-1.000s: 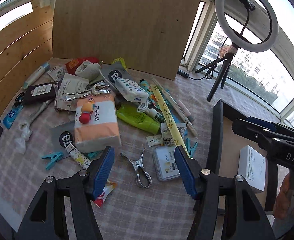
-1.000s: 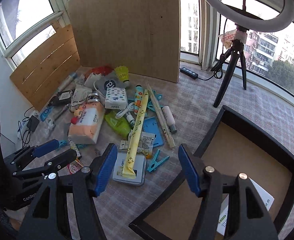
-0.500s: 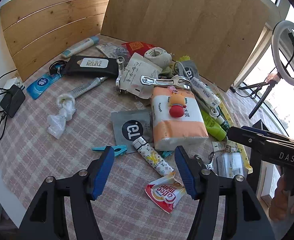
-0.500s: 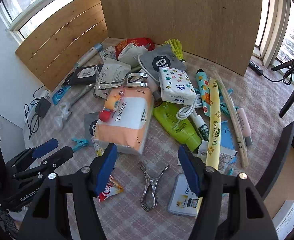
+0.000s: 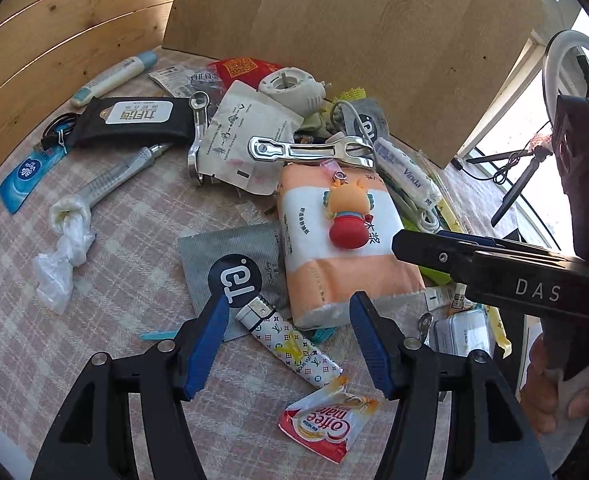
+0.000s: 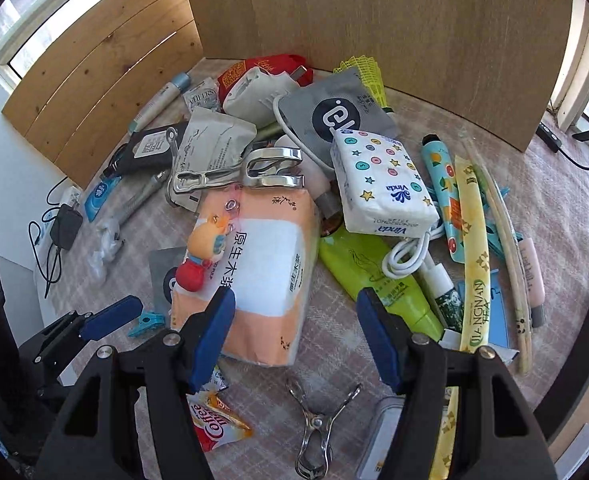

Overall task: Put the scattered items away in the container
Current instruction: 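Reach both tools to the orange-and-white tissue pack and grip it, then carry the tissue pack over the tray and lower it beside the box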

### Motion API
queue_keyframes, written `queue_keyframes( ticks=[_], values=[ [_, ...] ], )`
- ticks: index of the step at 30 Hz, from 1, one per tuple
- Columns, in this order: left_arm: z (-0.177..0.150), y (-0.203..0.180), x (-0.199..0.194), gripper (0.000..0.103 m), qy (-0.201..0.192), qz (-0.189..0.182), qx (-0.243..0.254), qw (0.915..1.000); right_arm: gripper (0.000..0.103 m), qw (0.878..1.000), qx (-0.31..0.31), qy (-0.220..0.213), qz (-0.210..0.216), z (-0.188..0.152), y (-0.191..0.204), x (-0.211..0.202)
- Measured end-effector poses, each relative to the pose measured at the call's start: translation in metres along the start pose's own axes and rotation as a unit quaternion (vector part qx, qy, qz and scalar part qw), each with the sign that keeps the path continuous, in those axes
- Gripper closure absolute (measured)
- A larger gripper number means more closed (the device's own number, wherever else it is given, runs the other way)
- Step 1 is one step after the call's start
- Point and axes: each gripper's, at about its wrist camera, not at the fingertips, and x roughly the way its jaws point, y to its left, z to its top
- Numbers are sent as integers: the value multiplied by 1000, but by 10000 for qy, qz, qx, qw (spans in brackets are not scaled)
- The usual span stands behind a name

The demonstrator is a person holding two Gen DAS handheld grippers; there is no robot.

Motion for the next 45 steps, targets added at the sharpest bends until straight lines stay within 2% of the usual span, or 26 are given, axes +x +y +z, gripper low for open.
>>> queue_keyframes(
  ticks=[10, 13, 18, 24, 34, 45],
  values=[
    [14, -21, 19, 43, 122, -547, 251, 9981, 41, 9970, 486, 294, 517, 16, -12, 21],
    [15, -27, 24, 40, 181, -619, 311, 9974, 45, 9952, 537, 374, 724, 14, -8, 25],
    [15, -29, 22, 40, 261, -793, 241, 9962, 47, 9973, 395, 288, 548, 11, 0, 19],
    [10, -37, 10, 40, 186, -871, 213, 9958, 47, 9981, 279, 221, 500, 4, 7, 4],
    [-5, -60, -29, 40, -65, -1034, 370, 9939, 47, 9957, 419, 259, 782, -26, 2, -34],
    [-24, -82, -60, 40, -225, -1131, 529, 9919, 47, 9949, 411, 14, 925, -52, 3, -69]
  ],
)
